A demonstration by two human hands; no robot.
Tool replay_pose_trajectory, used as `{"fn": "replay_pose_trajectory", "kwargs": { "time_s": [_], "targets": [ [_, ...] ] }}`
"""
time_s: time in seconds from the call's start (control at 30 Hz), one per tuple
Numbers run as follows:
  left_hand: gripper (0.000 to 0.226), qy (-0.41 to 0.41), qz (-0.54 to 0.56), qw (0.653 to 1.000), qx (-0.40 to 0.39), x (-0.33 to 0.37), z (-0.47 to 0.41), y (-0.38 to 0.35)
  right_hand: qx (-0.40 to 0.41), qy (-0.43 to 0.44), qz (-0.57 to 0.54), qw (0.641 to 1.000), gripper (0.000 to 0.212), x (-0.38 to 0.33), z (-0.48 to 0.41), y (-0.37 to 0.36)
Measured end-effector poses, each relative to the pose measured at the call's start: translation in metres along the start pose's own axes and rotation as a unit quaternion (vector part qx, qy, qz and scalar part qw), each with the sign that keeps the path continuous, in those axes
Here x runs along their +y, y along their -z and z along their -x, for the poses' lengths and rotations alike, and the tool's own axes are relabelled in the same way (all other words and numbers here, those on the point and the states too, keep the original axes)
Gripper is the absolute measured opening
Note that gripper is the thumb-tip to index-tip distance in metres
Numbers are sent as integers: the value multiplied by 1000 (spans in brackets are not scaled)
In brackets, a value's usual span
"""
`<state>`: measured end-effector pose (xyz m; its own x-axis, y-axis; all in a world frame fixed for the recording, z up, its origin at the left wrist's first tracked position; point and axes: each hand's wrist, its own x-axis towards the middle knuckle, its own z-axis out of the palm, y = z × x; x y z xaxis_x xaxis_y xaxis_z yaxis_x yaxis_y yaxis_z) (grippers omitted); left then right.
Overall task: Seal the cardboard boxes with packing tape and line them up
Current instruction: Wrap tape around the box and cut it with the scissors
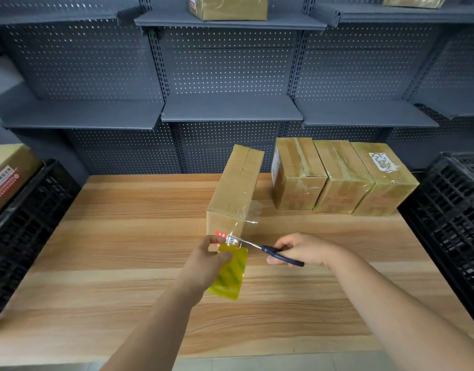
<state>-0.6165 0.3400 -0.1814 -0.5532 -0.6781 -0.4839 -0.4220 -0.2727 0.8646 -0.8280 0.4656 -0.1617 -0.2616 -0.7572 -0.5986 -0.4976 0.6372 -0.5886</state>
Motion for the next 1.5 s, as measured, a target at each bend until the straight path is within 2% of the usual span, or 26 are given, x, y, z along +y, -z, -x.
{"fn": "replay_pose_trajectory", "kwargs": {
  "time_s": [0.2,0.33,0.43,0.6,0.8,0.93,1.07,1.17,1.5],
  "targets": [
    [21,-3,1,1000,-7,1,1,6,32,3,-23,999,37,-2,-3,-1],
    [2,-19,-18,999,25,0,-1,8,36,2,-35,999,35,-5,-2,0],
    [16,-20,-34,998,56,-2,-3,7,40,-1,-43,998,38,-8,-1,-2],
    [16,-15,-37,996,84,-1,-5,4,50,-3,-50,997,42,-11,-1,-5],
    [19,-16,-53,995,88,3,-4,8,60,-5,-32,998,31,-16,2,-4],
    [19,-17,-54,994,89,4,-7,9,70,-14,-20,997,36,-18,1,-5],
    [16,-17,-76,994,81,7,-13,9,61,-25,-6,998,51,-18,2,-5],
    [12,-16,-93,993,72,9,-18,10,37,-26,37,998,48,-23,6,-2],
    [18,-33,-137,989,41,15,-25,16,27,-38,37,998,55,-20,11,0]
  ]
}}
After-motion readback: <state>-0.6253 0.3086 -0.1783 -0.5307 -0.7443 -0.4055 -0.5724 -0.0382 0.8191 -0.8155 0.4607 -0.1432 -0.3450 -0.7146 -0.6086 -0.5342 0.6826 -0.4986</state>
